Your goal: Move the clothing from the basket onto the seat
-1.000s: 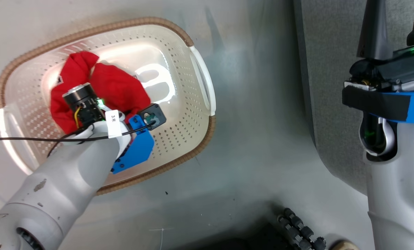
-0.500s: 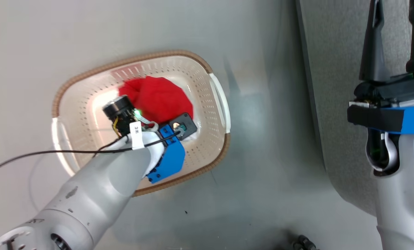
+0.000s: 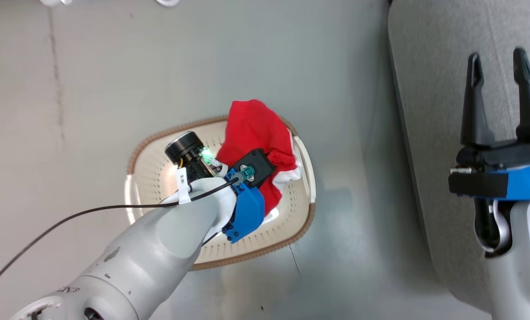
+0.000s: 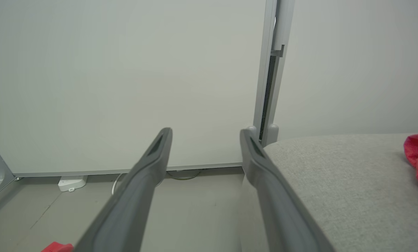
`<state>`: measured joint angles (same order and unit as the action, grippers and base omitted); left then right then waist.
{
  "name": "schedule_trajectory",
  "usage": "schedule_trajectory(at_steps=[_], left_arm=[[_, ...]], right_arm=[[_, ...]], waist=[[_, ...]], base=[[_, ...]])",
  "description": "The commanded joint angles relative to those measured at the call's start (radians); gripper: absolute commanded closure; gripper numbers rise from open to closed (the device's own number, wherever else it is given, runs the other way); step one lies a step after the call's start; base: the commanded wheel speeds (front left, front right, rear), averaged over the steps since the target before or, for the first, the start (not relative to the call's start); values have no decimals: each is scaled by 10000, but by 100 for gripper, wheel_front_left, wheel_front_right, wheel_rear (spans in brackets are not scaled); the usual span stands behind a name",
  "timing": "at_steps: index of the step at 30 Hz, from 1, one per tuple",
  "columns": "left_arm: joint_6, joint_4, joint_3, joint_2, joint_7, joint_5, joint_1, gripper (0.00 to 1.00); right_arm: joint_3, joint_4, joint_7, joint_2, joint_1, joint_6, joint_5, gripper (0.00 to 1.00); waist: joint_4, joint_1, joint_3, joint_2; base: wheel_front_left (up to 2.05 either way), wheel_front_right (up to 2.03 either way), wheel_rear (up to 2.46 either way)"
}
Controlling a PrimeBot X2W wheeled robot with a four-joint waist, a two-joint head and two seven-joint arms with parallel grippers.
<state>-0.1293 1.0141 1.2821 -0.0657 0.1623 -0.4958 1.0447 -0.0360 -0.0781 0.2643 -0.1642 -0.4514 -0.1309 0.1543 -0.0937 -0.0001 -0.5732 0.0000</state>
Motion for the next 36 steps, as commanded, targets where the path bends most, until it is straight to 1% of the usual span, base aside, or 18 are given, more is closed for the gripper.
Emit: schedule_trajectory(at_steps=[1, 7, 10, 15, 16, 19, 25, 36], left_arm=[[-13, -102, 1, 27, 148, -76, -80, 100], [-13, -466, -29, 101, 664, -634, -251, 100], [-9, -681, -229, 127, 858, -918, -300, 100], [180, -1163, -501, 147, 999, -1114, -493, 100], [238, -1455, -576, 148, 1027, -1191, -567, 100], [366, -1872, -648, 141, 1044, -1272, -711, 100], [663, -2553, -949, 137, 1034, -1350, -692, 100], [960, -3344, -1591, 145, 1033, -1555, -349, 100]], right_arm=[[-47, -42, 0, -57, 234, 3, -22, 0], [-192, -246, 0, -40, 947, 3, -115, 0], [-243, -345, 0, -35, 1320, 3, -139, 0], [-239, -479, 0, 38, 1849, 3, -186, 0], [-244, -522, 0, 81, 2066, 3, -189, 0], [-252, -574, 0, 175, 2389, 3, -230, 0], [-153, -646, 0, 361, 2937, 3, -260, 0], [422, -641, 0, 475, 3617, 3, -277, 0]], waist=[[300, 1, 564, 0], [603, 1, 1623, 0], [729, 1, 2120, 0], [862, 1, 2908, 0], [894, 1, 3213, 0], [937, 1, 3635, 0], [985, 1, 4312, 0], [1113, 1, 5033, 0]], base=[[0, 0, 0], [0, 0, 0], [0, 0, 0], [0, 0, 0], [0, 0, 0], [0, 0, 0], [0, 0, 0], [0, 0, 0]])
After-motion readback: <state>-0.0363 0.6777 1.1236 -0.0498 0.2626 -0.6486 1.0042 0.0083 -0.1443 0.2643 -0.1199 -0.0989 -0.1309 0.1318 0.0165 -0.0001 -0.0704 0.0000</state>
